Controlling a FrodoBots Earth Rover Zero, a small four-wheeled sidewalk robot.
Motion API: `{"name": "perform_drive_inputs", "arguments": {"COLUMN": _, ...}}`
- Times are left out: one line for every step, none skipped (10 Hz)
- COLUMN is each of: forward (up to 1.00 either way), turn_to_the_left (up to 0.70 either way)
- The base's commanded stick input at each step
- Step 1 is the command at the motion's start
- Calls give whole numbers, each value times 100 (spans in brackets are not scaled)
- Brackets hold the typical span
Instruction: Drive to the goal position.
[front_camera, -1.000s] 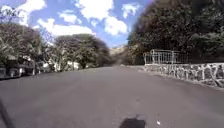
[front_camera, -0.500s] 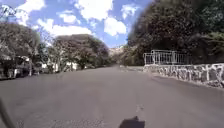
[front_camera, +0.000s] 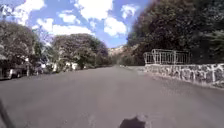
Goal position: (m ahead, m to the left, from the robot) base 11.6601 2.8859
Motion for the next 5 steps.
{"name": "perform_drive_inputs", "arguments": {"forward": 50, "turn_to_the_left": 0}}
{"name": "perform_drive_inputs", "arguments": {"forward": 50, "turn_to_the_left": 0}}
{"name": "perform_drive_inputs", "arguments": {"forward": 50, "turn_to_the_left": 0}}
{"name": "perform_drive_inputs", "arguments": {"forward": 50, "turn_to_the_left": 0}}
{"name": "perform_drive_inputs", "arguments": {"forward": 50, "turn_to_the_left": 0}}
